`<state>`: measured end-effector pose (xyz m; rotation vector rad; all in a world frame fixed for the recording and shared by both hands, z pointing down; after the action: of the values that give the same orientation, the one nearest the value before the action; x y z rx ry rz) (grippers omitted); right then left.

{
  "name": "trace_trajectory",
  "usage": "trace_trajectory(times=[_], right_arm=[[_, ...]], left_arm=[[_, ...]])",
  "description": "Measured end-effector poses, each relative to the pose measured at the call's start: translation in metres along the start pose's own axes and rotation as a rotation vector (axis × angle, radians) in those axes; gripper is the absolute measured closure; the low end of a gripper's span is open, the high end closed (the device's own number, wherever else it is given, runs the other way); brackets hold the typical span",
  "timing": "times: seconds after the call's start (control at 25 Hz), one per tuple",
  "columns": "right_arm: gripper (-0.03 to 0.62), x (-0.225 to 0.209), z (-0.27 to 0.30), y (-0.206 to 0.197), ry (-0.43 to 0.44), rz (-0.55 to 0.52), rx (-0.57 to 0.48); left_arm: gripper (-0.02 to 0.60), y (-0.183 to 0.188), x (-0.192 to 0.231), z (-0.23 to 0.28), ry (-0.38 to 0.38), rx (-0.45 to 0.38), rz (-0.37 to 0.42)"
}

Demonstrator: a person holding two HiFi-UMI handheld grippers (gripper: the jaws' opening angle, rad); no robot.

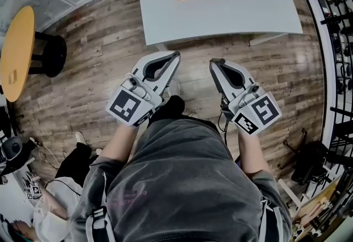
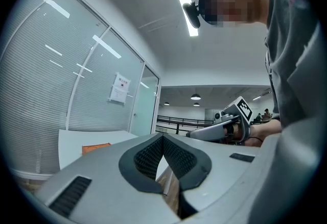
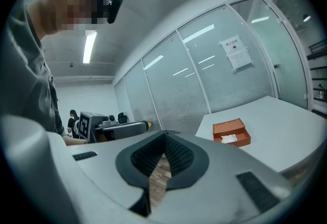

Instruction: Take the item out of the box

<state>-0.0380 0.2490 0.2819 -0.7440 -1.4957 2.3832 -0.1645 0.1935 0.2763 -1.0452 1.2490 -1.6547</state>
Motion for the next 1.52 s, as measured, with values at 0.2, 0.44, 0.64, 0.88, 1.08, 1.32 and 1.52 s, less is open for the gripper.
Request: trace_trajectory(times=[0.2,0.44,0.64,0.88,1.08,1.32,1.52], right_arm=[[0.592,-0.01,0.03,0.019,-0.011,-0.004,0.002],[0.592,-0.023,0.063,0.037,-0.036,-0.001,-0.004],[0.592,-0.033,0.083,0.045,-0.054,0.009,-0.005],[0.592,-0.043,0.095,0.051,-0.059,0.013,0.002],[0.592,-0.061,0.099,0.055,-0.06,0.018,0.006],[0.592,-0.091,0.114,0.062,-0.043,0.017,0.01],[0.592,-0.118,0.131,0.068,-0.007,0.019,0.032]], left_arm=[[0.569,0.008,0.034,0.005,-0.015,-0.005,-0.007],[0.569,0.013,0.076,0.014,-0.029,0.01,0.005],[0.569,0.015,0.101,0.023,-0.047,0.013,0.01],[0.571,0.016,0.117,0.035,-0.054,0.021,0.009],[0.57,0.015,0.126,0.051,-0.05,0.038,0.005],[0.57,0.024,0.14,0.077,-0.057,-0.023,-0.003],[0.569,0.018,0.161,0.107,-0.017,0.05,-0.008]])
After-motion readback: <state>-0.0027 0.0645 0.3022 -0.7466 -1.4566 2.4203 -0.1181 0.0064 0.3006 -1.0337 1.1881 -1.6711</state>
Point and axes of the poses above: the fingertips, and each gripper's own axes: z forward along the fingers, x to its left, y out of its top, the point moved 4 cm from there along -z, backward along the fingers, and after that the axes turned 10 degrees about x, right-handed, at the moved point
